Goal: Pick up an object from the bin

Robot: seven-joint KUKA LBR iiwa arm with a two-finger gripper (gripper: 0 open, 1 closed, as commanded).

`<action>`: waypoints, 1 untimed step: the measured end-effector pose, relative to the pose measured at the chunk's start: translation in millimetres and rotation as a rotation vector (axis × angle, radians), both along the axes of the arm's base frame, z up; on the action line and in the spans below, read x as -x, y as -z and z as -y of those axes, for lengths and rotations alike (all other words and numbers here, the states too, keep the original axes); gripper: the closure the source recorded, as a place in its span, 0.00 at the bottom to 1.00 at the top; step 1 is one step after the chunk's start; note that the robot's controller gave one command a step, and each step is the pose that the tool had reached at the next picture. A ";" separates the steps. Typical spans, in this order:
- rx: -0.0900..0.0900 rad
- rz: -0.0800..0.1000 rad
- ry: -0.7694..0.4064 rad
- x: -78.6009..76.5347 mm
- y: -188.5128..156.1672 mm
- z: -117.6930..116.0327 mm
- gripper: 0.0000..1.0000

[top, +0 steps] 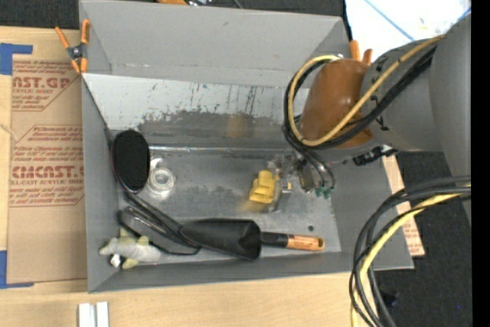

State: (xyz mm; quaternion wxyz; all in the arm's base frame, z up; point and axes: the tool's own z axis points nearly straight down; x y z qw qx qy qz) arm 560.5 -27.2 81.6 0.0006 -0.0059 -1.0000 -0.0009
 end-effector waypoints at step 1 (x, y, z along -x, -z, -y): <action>0.000 0.002 0.000 -0.7 -12.8 -0.1 1.00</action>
Offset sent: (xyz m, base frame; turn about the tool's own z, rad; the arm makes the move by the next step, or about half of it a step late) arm 0.0006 0.0002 0.0336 0.0001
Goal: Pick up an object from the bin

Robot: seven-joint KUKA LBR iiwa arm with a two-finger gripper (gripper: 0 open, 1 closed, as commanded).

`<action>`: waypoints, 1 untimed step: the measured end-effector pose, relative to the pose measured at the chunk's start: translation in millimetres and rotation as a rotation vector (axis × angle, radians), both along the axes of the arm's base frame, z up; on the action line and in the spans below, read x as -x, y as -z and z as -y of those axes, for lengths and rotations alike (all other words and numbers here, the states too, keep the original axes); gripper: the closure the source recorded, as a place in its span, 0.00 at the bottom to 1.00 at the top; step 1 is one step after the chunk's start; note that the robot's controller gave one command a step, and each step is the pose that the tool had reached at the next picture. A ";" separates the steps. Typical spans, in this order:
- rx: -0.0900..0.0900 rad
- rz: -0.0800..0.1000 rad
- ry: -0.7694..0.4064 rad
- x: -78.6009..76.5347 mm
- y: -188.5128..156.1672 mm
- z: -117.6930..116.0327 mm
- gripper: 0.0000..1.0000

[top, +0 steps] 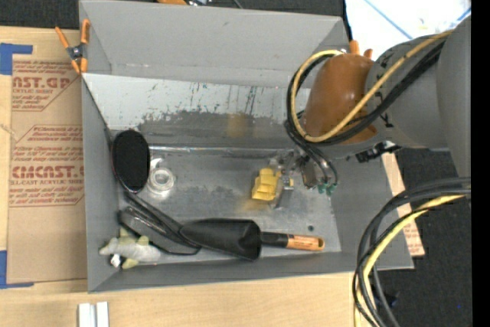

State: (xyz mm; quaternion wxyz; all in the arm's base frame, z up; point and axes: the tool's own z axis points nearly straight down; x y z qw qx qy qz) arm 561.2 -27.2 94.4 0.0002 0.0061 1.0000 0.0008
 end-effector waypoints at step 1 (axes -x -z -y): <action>0.000 0.002 0.000 -0.2 -14.4 -0.2 1.00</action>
Offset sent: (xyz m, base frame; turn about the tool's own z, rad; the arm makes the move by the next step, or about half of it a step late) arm 0.0001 0.0003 0.0194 -0.0001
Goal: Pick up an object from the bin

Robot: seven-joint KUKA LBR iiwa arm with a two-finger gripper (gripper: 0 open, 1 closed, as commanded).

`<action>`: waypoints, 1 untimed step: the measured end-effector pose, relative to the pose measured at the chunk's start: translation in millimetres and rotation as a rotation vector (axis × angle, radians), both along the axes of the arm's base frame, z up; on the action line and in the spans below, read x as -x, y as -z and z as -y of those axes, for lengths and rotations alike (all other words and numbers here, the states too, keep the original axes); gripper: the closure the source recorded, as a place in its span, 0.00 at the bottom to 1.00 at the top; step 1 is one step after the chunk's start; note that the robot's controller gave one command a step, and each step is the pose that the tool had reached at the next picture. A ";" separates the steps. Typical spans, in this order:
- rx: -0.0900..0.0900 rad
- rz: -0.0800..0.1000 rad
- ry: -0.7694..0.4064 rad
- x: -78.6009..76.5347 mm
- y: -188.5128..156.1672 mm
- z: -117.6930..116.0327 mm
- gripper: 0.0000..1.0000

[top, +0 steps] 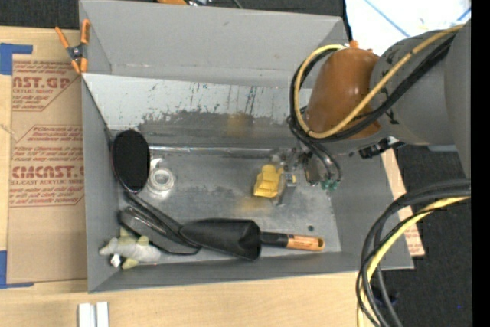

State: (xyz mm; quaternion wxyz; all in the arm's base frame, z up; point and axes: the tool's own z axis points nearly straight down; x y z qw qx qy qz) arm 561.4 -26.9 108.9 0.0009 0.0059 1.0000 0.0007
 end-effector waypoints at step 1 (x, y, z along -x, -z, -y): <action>0.000 0.003 0.000 -0.5 -5.4 -0.3 1.00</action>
Offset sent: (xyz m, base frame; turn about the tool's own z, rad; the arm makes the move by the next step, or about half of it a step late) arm 0.0004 0.0003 0.0155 -0.0001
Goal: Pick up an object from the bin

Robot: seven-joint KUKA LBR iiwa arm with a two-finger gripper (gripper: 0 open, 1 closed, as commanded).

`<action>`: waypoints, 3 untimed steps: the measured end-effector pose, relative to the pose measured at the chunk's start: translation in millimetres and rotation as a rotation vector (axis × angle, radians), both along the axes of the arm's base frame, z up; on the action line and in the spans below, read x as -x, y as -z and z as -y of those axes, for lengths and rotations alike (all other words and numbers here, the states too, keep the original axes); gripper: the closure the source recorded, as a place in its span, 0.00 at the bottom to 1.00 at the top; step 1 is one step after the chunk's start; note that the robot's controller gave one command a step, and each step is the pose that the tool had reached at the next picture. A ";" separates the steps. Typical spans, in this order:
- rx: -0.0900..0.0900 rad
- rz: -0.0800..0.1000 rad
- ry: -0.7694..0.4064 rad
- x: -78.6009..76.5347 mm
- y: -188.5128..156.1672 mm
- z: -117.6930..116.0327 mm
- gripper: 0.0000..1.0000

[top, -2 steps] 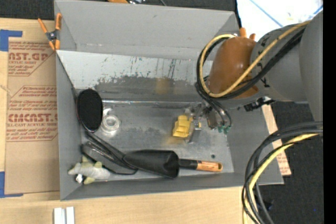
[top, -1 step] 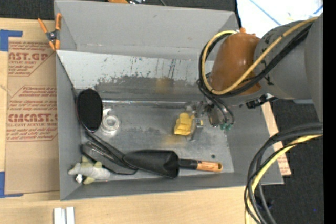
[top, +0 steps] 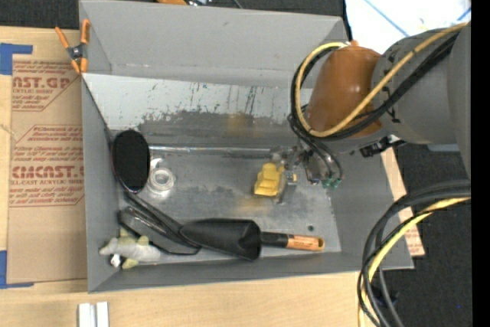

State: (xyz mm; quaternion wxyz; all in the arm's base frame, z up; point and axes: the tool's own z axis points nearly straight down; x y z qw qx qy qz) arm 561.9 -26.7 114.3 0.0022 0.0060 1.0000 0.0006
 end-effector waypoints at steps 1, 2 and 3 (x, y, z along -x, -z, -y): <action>0.000 0.000 0.000 0.2 -7.1 -0.1 1.00; 0.000 -0.002 0.000 0.7 -23.1 -0.2 1.00; 0.000 -0.001 0.000 0.4 -39.7 -0.3 1.00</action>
Offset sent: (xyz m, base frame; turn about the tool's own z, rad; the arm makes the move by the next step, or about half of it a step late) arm -0.0003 0.0001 0.0375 0.0002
